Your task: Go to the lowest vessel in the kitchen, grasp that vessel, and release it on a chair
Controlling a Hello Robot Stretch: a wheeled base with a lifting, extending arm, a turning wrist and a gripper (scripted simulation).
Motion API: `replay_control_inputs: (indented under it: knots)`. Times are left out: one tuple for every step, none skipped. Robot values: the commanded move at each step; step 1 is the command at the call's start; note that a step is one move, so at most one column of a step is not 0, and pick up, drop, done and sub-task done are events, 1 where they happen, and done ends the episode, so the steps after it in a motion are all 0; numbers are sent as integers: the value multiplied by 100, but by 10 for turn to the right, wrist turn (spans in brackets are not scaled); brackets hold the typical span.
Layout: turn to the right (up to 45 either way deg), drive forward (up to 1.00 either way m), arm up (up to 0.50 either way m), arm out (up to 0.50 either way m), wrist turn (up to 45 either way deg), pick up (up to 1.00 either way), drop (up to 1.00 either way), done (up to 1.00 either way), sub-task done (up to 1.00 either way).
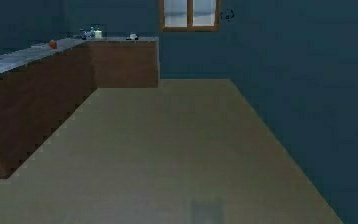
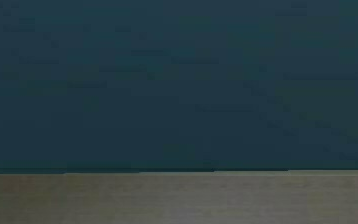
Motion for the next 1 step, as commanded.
replay_control_inputs:
  knots:
    - [0,100,0,0,0,0,0,0,0]
